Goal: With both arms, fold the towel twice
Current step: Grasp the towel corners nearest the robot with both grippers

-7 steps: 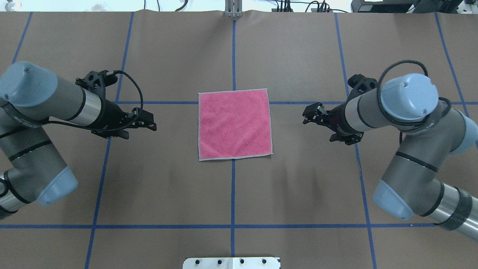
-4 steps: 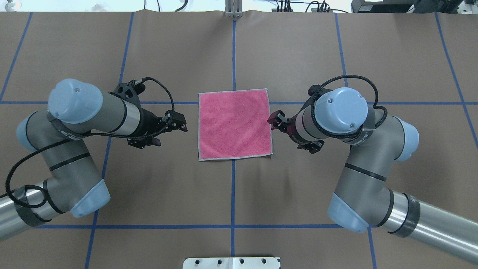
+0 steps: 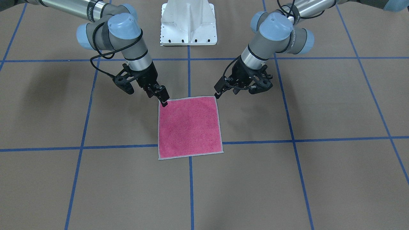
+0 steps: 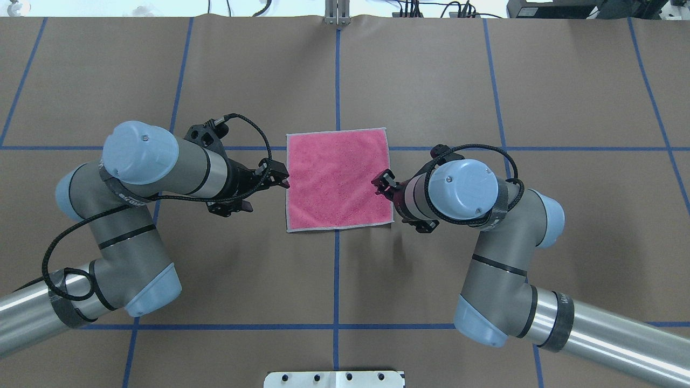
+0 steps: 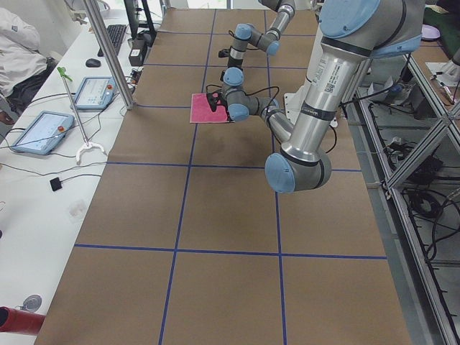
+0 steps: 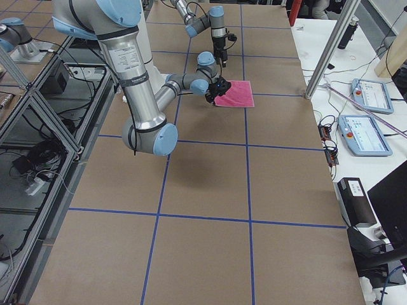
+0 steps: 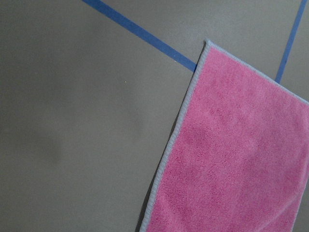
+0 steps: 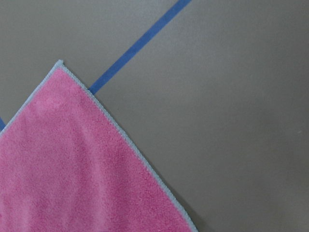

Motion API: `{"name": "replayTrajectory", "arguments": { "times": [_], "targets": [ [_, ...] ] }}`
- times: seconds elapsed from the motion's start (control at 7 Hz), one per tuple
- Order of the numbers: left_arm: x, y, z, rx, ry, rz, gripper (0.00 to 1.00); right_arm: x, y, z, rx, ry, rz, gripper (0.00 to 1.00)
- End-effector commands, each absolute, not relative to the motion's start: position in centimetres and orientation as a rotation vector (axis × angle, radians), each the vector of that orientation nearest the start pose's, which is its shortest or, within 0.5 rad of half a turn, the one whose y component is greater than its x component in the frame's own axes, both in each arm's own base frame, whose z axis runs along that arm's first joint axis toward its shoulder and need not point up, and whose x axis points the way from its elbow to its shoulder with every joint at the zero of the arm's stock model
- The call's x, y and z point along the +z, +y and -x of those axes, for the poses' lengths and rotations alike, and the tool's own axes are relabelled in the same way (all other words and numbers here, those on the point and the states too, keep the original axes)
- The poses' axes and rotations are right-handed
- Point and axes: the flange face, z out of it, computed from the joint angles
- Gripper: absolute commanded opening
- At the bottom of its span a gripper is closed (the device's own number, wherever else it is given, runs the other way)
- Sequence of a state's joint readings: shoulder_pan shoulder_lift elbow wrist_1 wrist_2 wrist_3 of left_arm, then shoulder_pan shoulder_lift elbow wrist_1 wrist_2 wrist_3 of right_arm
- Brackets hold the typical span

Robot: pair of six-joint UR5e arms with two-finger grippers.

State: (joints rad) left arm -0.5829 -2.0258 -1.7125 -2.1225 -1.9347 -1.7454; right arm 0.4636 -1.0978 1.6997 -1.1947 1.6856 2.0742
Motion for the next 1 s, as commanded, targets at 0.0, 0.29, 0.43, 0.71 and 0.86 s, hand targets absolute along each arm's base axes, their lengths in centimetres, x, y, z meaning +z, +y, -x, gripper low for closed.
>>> {"name": "replayTrajectory", "arguments": {
  "times": [0.0, 0.29, 0.43, 0.71, 0.86],
  "targets": [
    [27.09, -43.1, -47.94, -0.457, 1.187, 0.089, 1.0, 30.67, -38.5, 55.26, 0.878, -0.996, 0.159, 0.74],
    [27.11, -43.1, -47.95, -0.457, 1.185, 0.089, 1.0, 30.55, -38.42, 55.34, 0.877, -0.999, 0.161, 0.62],
    [27.11, -43.03, -48.01, -0.455, 1.185, 0.09, 1.0, 30.38, -38.41, 55.33, 0.877, -1.002, 0.162, 0.53],
    [27.21, -43.04, -47.99, -0.457, 1.184, 0.089, 1.0, 29.79, -38.47, 54.94, 0.916, -1.017, 0.182, 0.04],
    [27.23, -43.04, -48.0, -0.457, 1.182, 0.089, 1.0, 29.9, -38.47, 54.92, 0.917, -1.014, 0.182, 0.02]
  ]
}}
